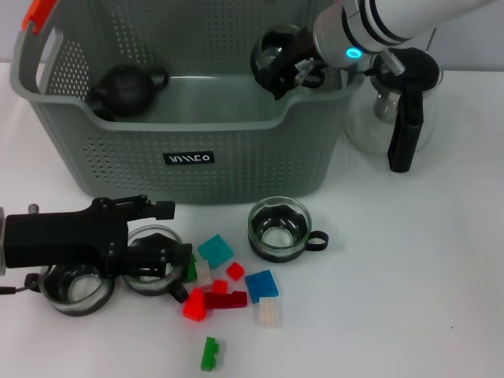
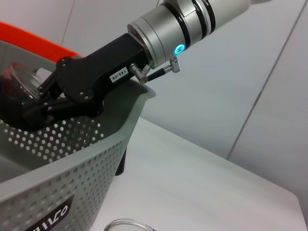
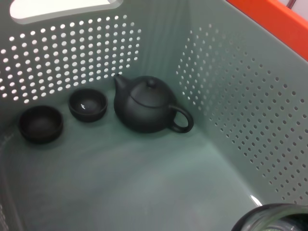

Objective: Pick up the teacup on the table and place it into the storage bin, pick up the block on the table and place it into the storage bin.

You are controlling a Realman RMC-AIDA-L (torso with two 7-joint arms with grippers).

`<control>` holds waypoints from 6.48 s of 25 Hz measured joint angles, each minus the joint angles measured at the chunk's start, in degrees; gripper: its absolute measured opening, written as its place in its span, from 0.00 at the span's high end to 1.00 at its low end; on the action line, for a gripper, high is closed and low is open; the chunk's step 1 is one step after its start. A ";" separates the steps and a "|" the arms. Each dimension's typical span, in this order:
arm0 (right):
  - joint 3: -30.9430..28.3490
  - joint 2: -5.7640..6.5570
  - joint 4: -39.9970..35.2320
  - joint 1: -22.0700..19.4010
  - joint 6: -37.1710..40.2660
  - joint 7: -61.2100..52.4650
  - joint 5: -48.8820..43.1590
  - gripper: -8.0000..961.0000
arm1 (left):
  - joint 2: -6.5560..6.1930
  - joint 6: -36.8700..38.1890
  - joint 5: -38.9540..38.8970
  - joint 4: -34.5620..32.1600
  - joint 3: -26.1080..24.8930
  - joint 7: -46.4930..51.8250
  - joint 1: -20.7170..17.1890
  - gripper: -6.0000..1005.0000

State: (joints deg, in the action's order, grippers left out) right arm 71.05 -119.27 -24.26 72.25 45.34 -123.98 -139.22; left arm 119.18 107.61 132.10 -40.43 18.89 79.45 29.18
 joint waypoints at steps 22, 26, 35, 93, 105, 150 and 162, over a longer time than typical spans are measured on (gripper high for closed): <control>-0.49 0.18 -3.94 -0.58 2.73 -0.72 0.11 0.78 | 0.00 -0.03 0.00 0.01 0.00 0.33 0.00 0.08; -0.50 0.22 -6.59 -1.60 3.18 -0.93 0.13 0.64 | 0.00 0.02 0.00 0.01 0.00 0.40 -0.05 0.08; -3.08 -0.07 -28.41 -9.30 9.69 -4.25 0.51 0.34 | -0.17 0.60 0.00 -0.22 -0.12 1.15 0.02 0.08; 22.90 -0.97 -35.61 -16.81 41.59 4.42 0.73 0.31 | 0.98 0.32 3.25 0.19 -0.63 -0.09 -3.23 0.09; 28.29 -1.45 -31.79 -15.56 34.40 5.34 -1.32 0.31 | 1.06 0.10 3.16 0.53 -1.85 -0.67 -3.61 0.09; 39.04 -1.89 -24.19 -14.65 20.75 5.35 2.31 0.71 | 1.06 -0.95 3.26 1.14 -2.01 -0.96 -3.89 0.08; 38.01 -1.27 -33.06 -17.59 25.09 2.28 1.94 0.94 | 1.06 -0.23 3.54 1.06 -2.04 -0.90 -4.14 0.08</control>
State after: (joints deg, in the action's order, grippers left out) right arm 109.06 -120.54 -57.32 54.66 70.43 -121.70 -137.28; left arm 120.23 107.38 135.64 -39.37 16.86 78.55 25.04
